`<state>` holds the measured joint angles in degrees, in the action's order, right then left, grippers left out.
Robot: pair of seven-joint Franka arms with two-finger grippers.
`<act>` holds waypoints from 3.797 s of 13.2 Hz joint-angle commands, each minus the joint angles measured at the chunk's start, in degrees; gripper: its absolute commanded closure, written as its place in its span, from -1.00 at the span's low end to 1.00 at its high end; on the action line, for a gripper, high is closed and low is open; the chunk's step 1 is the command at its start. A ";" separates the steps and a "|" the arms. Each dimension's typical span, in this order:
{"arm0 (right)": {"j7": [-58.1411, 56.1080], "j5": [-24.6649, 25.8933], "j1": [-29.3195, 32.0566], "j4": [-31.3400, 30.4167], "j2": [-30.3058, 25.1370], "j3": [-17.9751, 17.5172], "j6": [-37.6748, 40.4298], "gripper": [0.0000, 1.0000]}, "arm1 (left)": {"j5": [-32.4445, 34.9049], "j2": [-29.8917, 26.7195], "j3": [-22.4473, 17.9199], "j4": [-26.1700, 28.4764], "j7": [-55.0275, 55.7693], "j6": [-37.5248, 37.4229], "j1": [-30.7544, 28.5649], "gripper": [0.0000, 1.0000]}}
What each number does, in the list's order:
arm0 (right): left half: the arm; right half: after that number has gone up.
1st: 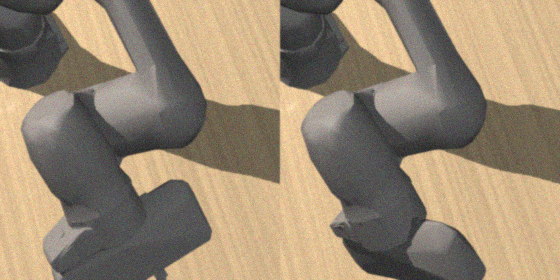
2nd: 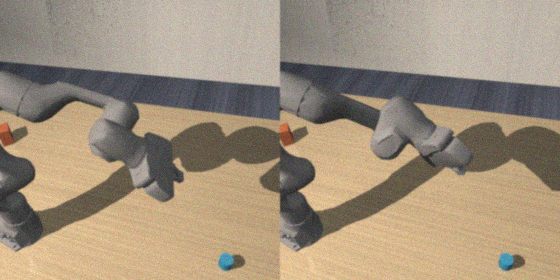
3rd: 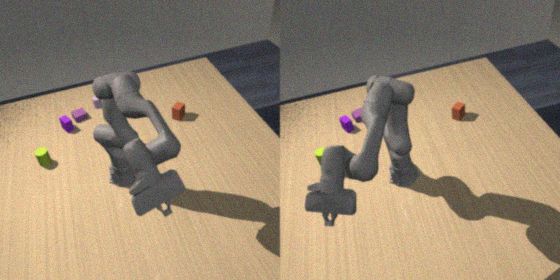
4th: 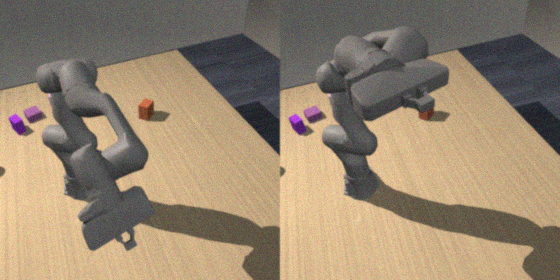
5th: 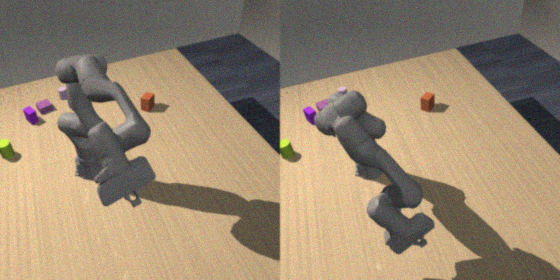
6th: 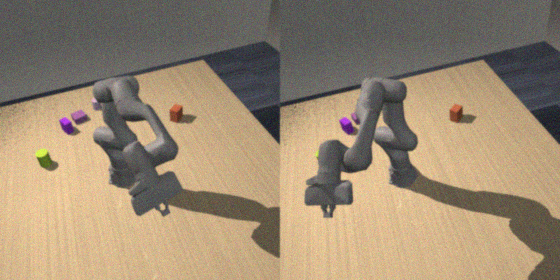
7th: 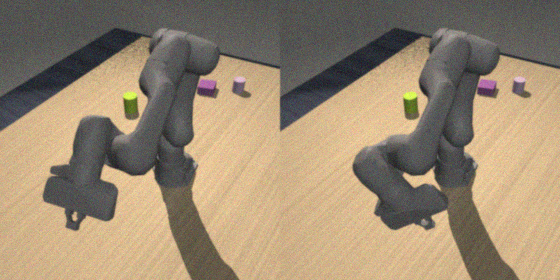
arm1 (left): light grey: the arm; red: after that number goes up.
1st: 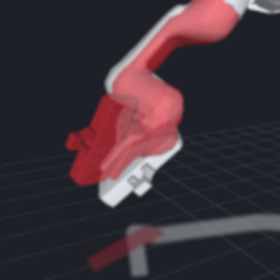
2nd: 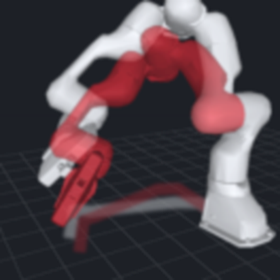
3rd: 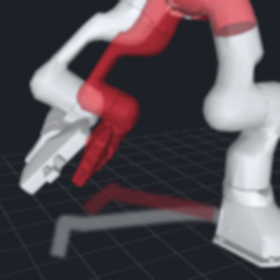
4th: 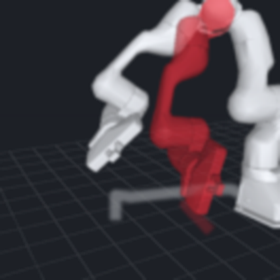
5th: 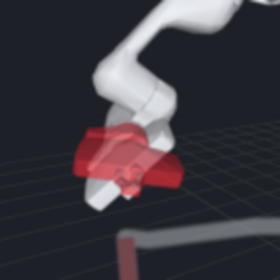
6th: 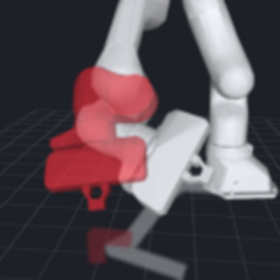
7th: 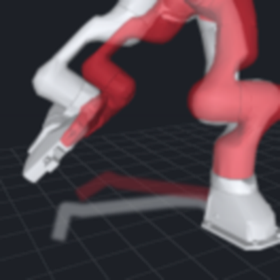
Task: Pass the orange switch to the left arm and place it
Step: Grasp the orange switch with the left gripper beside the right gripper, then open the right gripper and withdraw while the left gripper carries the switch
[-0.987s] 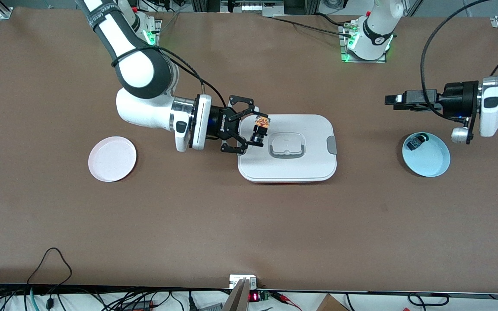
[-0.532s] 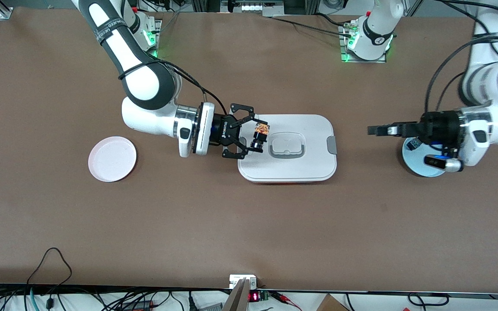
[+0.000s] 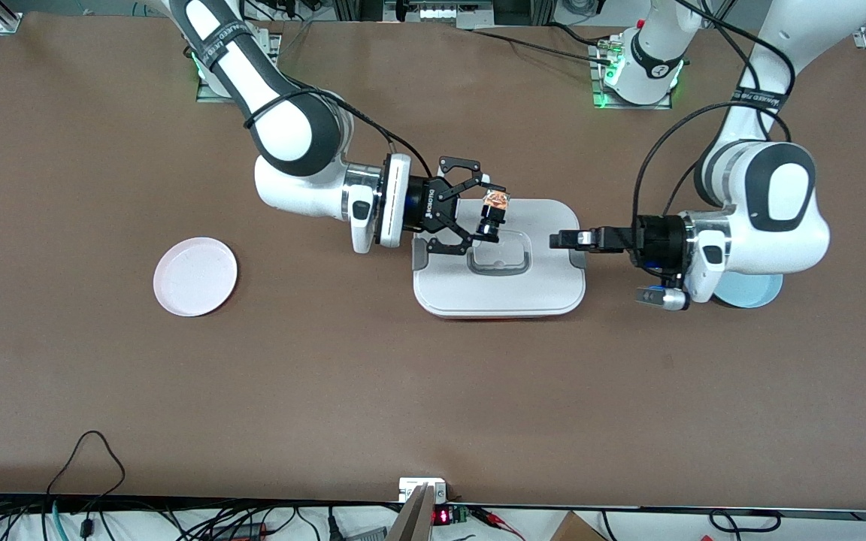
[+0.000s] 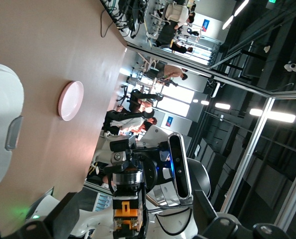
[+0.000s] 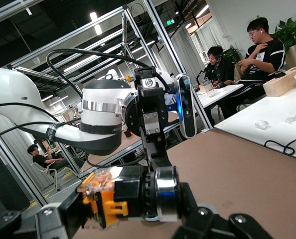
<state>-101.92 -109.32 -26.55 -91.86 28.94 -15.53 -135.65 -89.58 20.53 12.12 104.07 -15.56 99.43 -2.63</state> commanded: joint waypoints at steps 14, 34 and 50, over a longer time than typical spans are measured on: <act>-1.53 -1.95 -2.11 4.58 3.31 0.15 -3.57 -0.16 | -4.90 0.30 5.90 4.47 -7.73 -1.70 -0.70 0.44; 13.21 21.82 19.84 2.91 1.20 0.42 25.04 -1.00 | 24.66 -0.14 5.37 -3.68 -6.68 -10.04 -10.80 0.70; 60.23 82.13 39.03 0.72 -24.71 1.03 51.27 -1.00 | 102.40 -0.14 5.55 -12.33 -38.37 -13.41 -15.73 0.71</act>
<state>-47.85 -31.62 12.50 -87.79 10.16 -14.27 -84.91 8.65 20.79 17.44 89.89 -47.04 83.06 -17.19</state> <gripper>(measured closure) 0.000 0.670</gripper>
